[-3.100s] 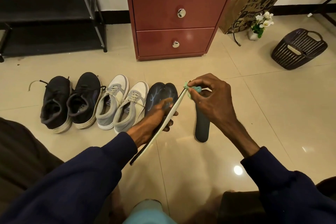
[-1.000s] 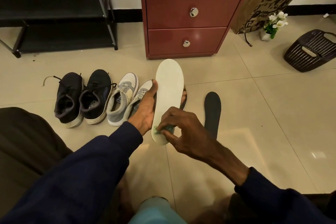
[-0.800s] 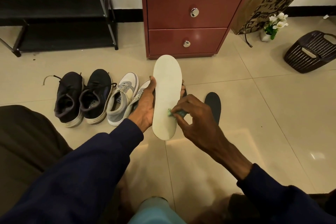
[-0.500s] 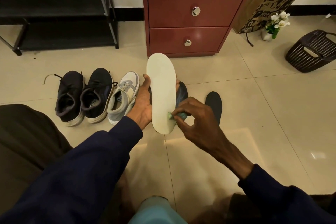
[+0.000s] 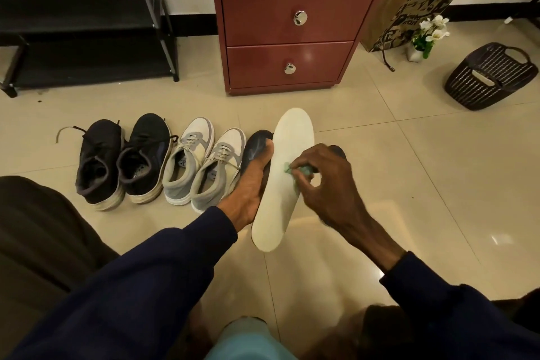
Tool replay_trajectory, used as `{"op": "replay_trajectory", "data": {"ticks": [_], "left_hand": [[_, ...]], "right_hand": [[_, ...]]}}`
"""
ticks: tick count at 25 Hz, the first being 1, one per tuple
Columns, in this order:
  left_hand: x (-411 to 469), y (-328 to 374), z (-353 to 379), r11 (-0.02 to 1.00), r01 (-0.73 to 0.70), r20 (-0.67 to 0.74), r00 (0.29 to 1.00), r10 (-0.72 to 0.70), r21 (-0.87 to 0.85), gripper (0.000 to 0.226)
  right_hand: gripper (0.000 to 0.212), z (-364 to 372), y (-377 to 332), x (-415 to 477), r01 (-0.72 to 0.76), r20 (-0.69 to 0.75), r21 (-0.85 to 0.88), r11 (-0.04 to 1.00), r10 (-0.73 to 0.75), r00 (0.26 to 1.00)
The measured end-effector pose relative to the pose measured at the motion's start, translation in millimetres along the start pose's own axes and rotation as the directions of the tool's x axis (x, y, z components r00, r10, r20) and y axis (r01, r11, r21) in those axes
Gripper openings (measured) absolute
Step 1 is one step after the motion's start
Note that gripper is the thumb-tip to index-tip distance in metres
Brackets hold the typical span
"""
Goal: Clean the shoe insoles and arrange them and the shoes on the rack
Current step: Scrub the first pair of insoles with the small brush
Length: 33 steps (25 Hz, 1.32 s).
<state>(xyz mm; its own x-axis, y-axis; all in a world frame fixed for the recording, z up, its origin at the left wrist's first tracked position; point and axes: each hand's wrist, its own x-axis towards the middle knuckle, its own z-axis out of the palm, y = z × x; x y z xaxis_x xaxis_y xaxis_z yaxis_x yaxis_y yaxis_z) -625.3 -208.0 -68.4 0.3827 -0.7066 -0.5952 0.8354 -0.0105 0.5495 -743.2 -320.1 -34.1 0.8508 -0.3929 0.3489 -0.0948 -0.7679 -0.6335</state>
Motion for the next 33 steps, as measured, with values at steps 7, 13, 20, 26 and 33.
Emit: {"op": "replay_trajectory", "data": {"ticks": [7,13,20,26,33], "left_hand": [[26,-45,23,0.971,0.232,-0.029,0.973,-0.231,0.051,0.058],[71,-87,66,0.966,0.094,-0.056,0.995,-0.082,0.241,0.052],[153,-147,103,0.798,-0.088,-0.062,0.986,0.155,0.596,0.068],[206,-178,121,0.743,-0.082,-0.115,0.971,0.21,0.664,0.065],[234,-196,123,0.715,-0.096,-0.142,0.954,0.265,0.693,0.063]], "right_hand": [[0.009,-16,43,-18,-0.143,0.04,-0.134,0.981,0.149,0.988],[0.011,-51,114,-41,-0.467,-0.127,-0.076,0.881,0.456,0.881],[0.01,-65,199,-75,-0.648,-0.258,-0.047,0.76,0.618,0.743],[0.017,-60,256,-87,-0.746,-0.273,0.021,0.665,0.722,0.636],[0.019,-54,278,-91,-0.799,-0.277,0.08,0.595,0.784,0.556]]}}
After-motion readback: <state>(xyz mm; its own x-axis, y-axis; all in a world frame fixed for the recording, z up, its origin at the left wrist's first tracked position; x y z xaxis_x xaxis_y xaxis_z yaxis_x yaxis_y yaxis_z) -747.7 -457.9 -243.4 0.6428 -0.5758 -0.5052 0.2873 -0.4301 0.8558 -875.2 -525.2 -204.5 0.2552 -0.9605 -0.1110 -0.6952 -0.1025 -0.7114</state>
